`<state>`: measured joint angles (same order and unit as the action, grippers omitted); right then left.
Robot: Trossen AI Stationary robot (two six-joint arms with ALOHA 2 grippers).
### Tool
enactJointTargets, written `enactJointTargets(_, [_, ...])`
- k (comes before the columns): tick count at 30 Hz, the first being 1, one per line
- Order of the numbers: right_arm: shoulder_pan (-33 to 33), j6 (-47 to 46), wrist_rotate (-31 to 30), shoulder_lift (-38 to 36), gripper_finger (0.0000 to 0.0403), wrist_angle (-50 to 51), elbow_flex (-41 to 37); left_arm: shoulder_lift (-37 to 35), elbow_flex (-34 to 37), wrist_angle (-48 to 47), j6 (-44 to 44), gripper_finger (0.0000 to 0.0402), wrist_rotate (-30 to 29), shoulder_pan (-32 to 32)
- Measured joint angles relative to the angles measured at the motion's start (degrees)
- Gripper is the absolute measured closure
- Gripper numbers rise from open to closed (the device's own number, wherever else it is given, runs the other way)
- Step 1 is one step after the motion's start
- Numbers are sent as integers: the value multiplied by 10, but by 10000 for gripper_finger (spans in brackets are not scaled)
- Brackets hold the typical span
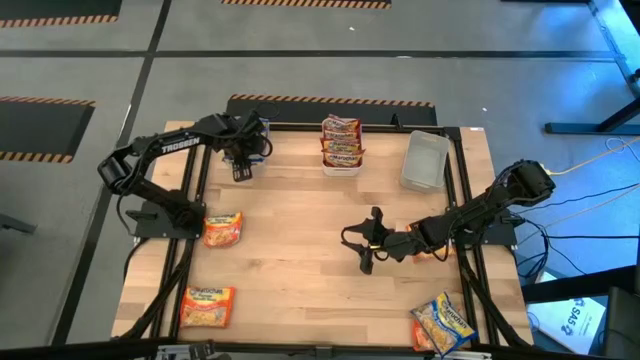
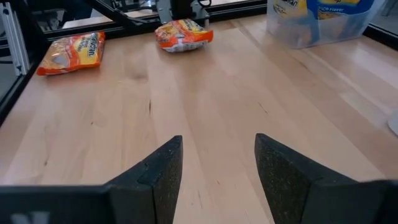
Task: Sort Maruchan noodles
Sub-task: Put the blue noodle pack into the transparent bin
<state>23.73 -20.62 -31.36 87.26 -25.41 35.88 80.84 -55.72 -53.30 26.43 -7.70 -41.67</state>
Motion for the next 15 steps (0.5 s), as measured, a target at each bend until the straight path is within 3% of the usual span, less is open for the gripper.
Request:
enactJointTargets(12, [0, 1, 0, 0, 220, 3, 0, 3, 3, 3, 14, 390, -8, -1])
enactJointTargets(15, [0, 1, 0, 0, 220, 3, 0, 3, 3, 2, 13, 397, -13, 0])
